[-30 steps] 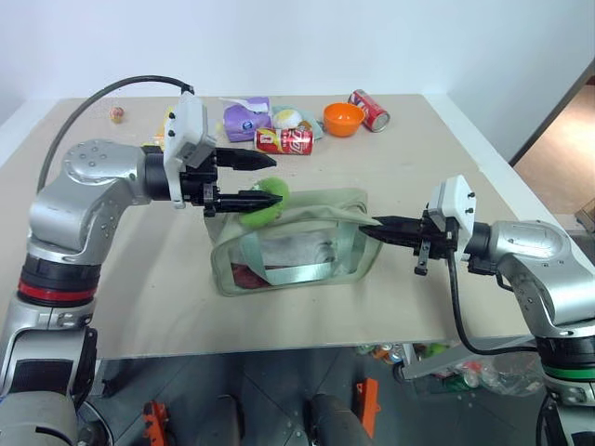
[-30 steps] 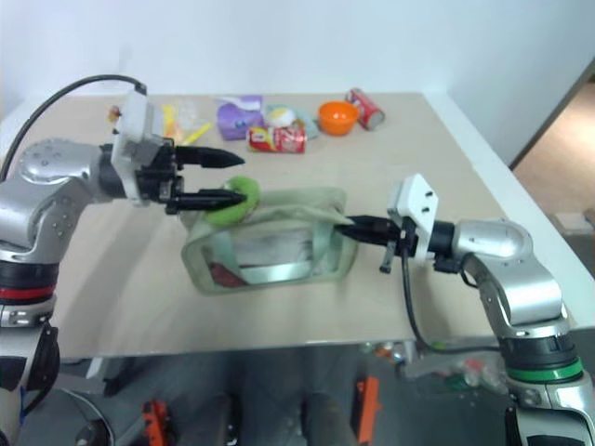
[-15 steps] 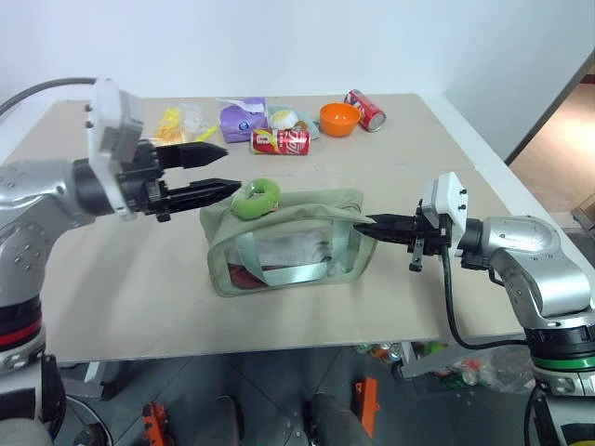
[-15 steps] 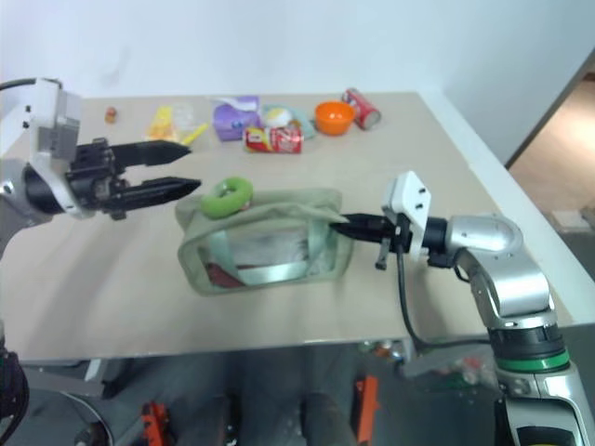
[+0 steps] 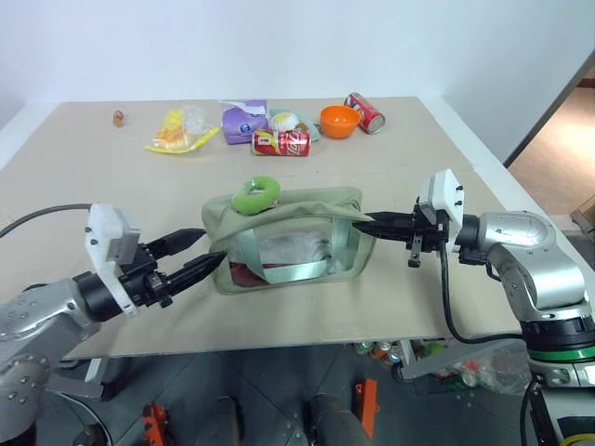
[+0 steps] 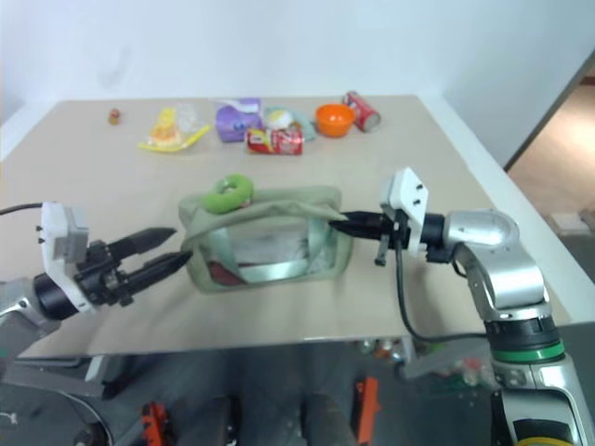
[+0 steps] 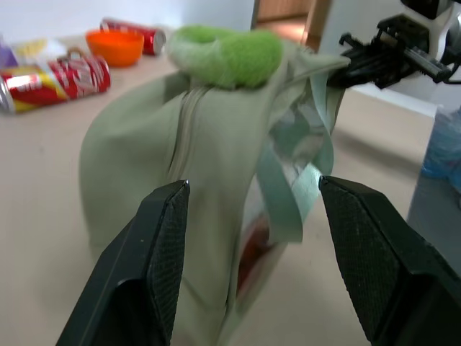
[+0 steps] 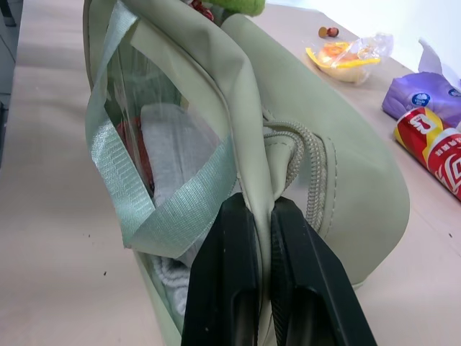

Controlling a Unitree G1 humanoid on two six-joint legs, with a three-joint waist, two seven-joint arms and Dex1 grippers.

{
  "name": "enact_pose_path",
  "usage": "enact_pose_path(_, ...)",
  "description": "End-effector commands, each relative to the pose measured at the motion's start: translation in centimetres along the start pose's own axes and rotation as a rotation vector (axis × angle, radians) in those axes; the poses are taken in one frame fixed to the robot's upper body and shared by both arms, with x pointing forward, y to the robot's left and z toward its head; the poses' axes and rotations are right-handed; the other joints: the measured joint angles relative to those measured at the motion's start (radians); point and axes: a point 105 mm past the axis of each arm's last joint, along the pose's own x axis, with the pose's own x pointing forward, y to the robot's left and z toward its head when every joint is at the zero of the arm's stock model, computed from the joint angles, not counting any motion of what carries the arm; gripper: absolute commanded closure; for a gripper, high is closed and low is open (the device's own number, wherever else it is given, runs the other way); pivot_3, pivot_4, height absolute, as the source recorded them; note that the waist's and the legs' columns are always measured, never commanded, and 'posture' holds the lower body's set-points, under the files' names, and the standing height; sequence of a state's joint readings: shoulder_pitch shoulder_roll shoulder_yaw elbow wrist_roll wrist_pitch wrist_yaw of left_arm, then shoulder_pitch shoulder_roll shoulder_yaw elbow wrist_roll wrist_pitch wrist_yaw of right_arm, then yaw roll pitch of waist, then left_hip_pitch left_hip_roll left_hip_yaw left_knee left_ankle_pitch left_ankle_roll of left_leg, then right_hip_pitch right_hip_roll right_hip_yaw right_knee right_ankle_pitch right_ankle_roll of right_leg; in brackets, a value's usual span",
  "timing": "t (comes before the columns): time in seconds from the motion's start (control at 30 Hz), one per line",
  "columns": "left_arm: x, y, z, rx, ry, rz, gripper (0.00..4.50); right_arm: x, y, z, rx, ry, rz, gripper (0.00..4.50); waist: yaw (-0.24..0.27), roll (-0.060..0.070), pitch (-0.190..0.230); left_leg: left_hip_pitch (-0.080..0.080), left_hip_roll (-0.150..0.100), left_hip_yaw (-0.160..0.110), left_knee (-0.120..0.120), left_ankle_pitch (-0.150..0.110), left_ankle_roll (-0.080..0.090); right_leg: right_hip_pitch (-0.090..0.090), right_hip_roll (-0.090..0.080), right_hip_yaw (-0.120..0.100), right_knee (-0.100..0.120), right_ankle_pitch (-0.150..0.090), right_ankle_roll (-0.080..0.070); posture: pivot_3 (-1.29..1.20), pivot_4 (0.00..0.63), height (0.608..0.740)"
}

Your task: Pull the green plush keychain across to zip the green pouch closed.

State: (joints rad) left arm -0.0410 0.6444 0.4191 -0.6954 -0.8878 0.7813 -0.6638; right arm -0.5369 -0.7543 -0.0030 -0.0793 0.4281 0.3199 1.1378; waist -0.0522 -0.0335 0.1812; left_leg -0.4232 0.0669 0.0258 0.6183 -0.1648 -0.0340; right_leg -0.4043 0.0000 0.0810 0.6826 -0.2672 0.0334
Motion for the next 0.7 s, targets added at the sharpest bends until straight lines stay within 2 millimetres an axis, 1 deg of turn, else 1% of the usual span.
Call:
enact_pose_path(0.03, 0.3, 0.1, 0.7, 0.079, -0.034, 0.011, 1.54, 0.2, 0.1, 0.9, -0.034, -0.019, 0.024, 4.50, 0.000, 0.000, 0.000, 0.000, 0.000, 0.000, 0.000, 0.000, 0.000, 0.000, 0.000, 0.001, 0.000, 0.000, 0.000, 0.00, 0.150, 0.740)
enact_pose_path(0.07, 0.4, 0.2, 0.8, 0.081, -0.042, 0.009, 1.54, 0.2, 0.1, 0.9, -0.036, -0.018, 0.023, 4.50, 0.000, 0.000, 0.000, 0.001, 0.000, 0.001, 0.000, 0.000, 0.000, 0.000, 0.001, 0.002, 0.000, 0.000, 0.000, 0.00, 0.150, 0.740)
enact_pose_path(0.17, 1.1, 1.1, 0.5, 0.113, -0.037, 0.018, 2.33, 0.0, 0.1, 0.9, -0.038, -0.013, 0.019, 4.50, 0.001, 0.000, 0.000, 0.000, 0.000, 0.000, 0.000, 0.000, 0.000, 0.000, 0.002, 0.002, 0.000, 0.000, 0.000, 0.00, 0.150, 0.740)
enact_pose_path(0.2, 1.3, 1.2, 0.4, 0.120, -0.036, 0.018, 2.74, 0.0, 0.2, 0.9, -0.037, -0.012, 0.019, 4.50, 0.001, 0.000, 0.000, 0.000, 0.000, 0.000, 0.000, 0.000, 0.000, -0.001, 0.002, 0.002, 0.000, 0.000, 0.000, 0.00, 0.150, 0.740)
enact_pose_path(0.3, 1.7, 1.4, 0.0, 0.129, -0.028, 0.007, 3.66, -0.2, 0.4, 0.9, -0.036, -0.008, 0.018, 4.50, 0.000, 0.000, 0.000, 0.000, 0.000, 0.001, -0.001, 0.000, 0.000, -0.001, 0.002, 0.003, 0.000, 0.000, 0.001, 0.00, 0.150, 0.740)
enact_pose_path(0.37, 1.8, 1.4, -0.4, 0.133, -0.011, -0.006, 4.44, -0.5, 0.5, 0.8, -0.024, -0.003, 0.025, 4.50, 0.001, 0.000, 0.000, 0.000, 0.000, 0.001, -0.001, -0.001, 0.000, -0.001, 0.002, 0.003, 0.000, 0.001, 0.005, 0.00, 0.150, 0.740)
enact_pose_path(0.5, 2.1, 1.2, -0.7, 0.121, -0.004, -0.032, 4.47, -1.1, 0.8, 1.2, 0.043, -0.011, 0.030, 4.50, 0.002, 0.000, 0.000, 0.000, 0.000, 0.001, -0.001, -0.001, 0.000, -0.001, 0.002, 0.003, 0.000, 0.000, 0.005, 0.00, 0.150, 0.740)
enact_pose_path(0.57, 2.1, 1.1, -0.8, 0.117, -0.004, -0.039, 4.50, -1.4, 0.9, 1.3, 0.023, 0.009, 0.036, 3.72, 0.004, 0.000, 0.000, -0.001, 0.000, 0.001, -0.001, -0.001, 0.000, -0.001, 0.002, 0.003, 0.000, 0.000, 0.005, 0.00, 0.150, 0.740)
enact_pose_path(0.63, 2.2, 0.9, -0.9, 0.116, -0.002, -0.050, 4.50, -2.1, 0.5, 1.8, -0.003, 0.028, 0.027, 3.12, 0.005, 0.000, 0.000, -0.001, 0.000, 0.001, -0.001, -0.001, 0.000, -0.001, 0.001, 0.003, 0.000, 0.000, 0.006, 0.00, 0.150, 0.740)
enact_pose_path(0.67, 2.2, 0.9, -0.9, 0.116, 0.001, -0.054, 4.50, -2.3, -0.1, 2.4, -0.013, 0.025, 0.012, 2.72, 0.005, 0.000, 0.000, -0.001, -0.001, 0.001, -0.001, -0.001, 0.000, -0.001, 0.000, 0.003, 0.000, -0.001, 0.005, 0.00, 0.150, 0.740)
enact_pose_path(0.7, 2.2, 0.8, -1.0, 0.116, 0.004, -0.060, 4.50, -2.6, -0.6, 3.5, -0.014, 0.014, 0.001, 2.43, 0.005, 0.000, 0.000, -0.001, -0.001, 0.001, -0.001, -0.001, 0.000, -0.001, 0.000, 0.003, 0.000, -0.001, 0.004, 0.00, 0.150, 0.740)
